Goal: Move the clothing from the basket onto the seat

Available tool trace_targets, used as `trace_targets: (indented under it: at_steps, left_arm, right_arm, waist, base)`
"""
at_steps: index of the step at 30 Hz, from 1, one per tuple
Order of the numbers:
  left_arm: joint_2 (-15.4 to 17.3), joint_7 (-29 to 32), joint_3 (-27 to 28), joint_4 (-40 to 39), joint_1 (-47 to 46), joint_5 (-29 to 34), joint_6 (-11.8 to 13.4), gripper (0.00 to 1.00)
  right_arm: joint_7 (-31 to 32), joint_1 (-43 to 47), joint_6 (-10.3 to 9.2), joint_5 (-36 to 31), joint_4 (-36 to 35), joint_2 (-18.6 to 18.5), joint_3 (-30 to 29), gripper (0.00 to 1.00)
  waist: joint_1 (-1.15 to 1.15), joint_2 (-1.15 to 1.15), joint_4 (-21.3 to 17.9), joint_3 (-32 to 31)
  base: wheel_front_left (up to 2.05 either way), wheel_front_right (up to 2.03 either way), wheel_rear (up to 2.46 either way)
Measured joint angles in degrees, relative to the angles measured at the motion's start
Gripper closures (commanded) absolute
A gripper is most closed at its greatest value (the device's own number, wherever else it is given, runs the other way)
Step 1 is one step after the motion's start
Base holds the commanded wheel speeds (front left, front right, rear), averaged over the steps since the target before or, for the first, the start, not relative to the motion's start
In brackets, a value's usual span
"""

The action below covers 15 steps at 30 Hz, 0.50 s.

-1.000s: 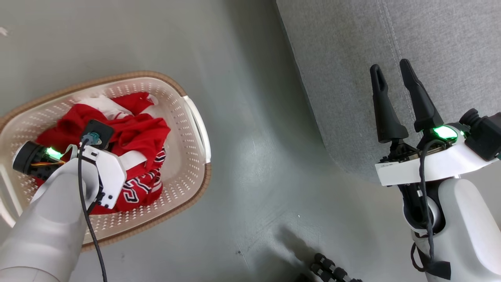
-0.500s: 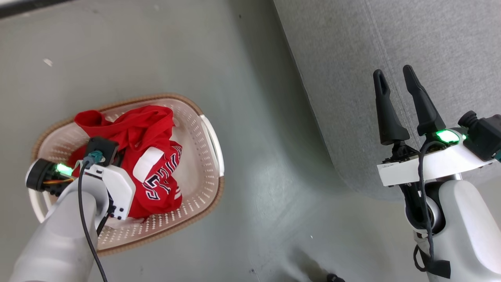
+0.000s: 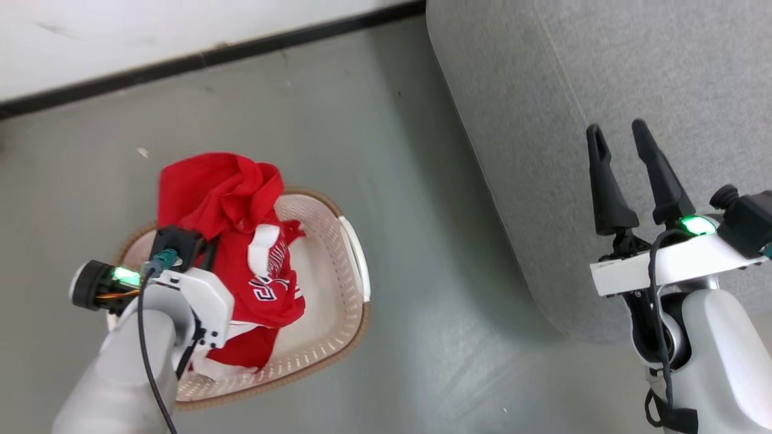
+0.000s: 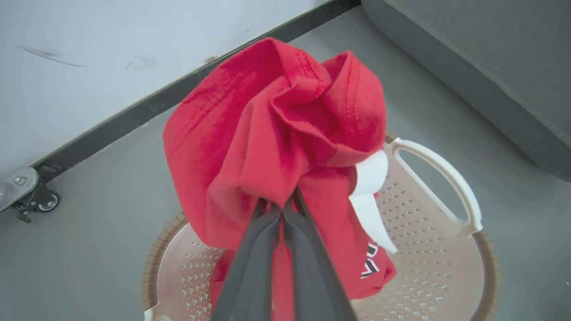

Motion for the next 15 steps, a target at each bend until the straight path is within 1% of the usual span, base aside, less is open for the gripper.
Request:
trace_targets:
  at_steps: [2,4,8,15]
  left_arm:
    - [-0.48,0.01,0.56,-1.92,0.9,-0.35,0.07,1.0]
    - [-0.89,0.01,1.31,-5.64,1.74,-0.81,0.44,1.0]
    - [-0.91,0.01,2.91,-13.01,2.6,-1.23,0.78,1.0]
    - [-0.98,0.01,5.7,-23.54,6.71,-1.88,1.0,1.0]
  right_arm:
    - [0.0,0.38,0.0,0.0,0.34,-0.02,0.01,0.0]
    - [0.0,0.44,0.0,-0.01,0.62,-0.03,0.03,0.0]
    - [0.0,2.03,0.0,-0.42,1.43,-0.07,0.19,0.0]
    - [0.0,4.08,0.0,-0.74,2.44,-0.09,0.33,0.0]
  waist:
    - [0.0,0.0,0.48,-1.29]
    - [0.0,0.0,0.97,-2.56]
    - [0.0,0.0,2.03,-5.08]
    - [0.0,0.0,3.85,-9.45]
  base:
    - [0.0,0.0,0.0]
    - [0.0,0.0,0.0]
    - [0.0,0.0,0.0]
    - [0.0,0.0,0.0]
